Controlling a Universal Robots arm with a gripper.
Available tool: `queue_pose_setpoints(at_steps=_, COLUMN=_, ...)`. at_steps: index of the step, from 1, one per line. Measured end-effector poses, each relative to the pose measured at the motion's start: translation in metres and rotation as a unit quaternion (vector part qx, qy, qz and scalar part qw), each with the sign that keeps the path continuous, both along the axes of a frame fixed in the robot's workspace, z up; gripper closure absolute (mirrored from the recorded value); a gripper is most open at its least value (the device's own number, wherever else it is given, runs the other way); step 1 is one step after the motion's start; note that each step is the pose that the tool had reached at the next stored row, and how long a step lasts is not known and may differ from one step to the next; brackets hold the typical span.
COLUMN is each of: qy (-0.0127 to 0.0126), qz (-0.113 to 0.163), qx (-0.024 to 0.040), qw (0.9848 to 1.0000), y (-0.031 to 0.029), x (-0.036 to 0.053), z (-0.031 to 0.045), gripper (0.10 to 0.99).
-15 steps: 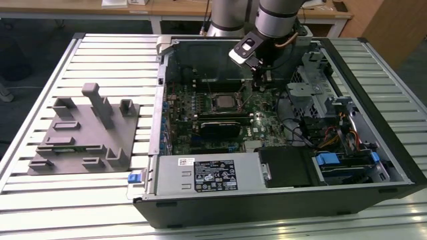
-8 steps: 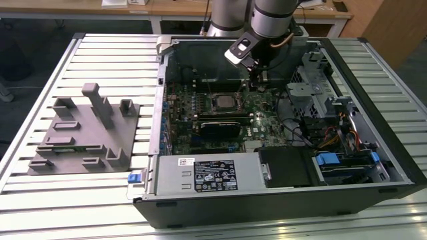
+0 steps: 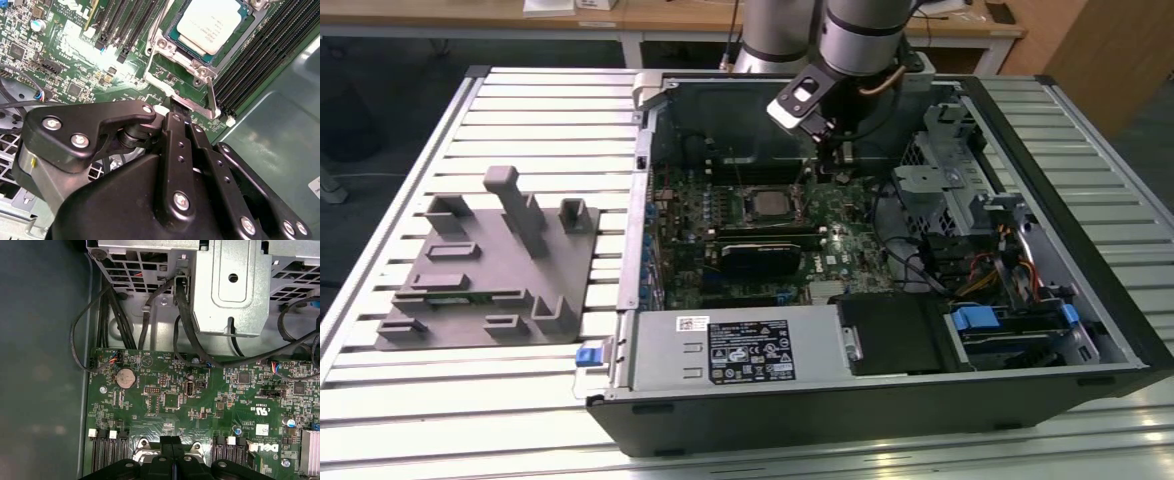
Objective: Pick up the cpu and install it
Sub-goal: 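Close the cpu cover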
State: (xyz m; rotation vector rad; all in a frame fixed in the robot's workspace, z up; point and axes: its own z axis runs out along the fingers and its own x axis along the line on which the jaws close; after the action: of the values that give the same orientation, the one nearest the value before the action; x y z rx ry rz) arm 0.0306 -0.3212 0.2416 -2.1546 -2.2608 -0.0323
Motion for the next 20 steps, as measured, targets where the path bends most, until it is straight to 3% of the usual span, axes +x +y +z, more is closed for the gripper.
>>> queue_pose_setpoints(at_steps=20, qy=0.0000, qz=0.000, qx=0.0000, qw=1.0000, y=0.0000, x=-0.0073, z=-0.0008, gripper=0.980)
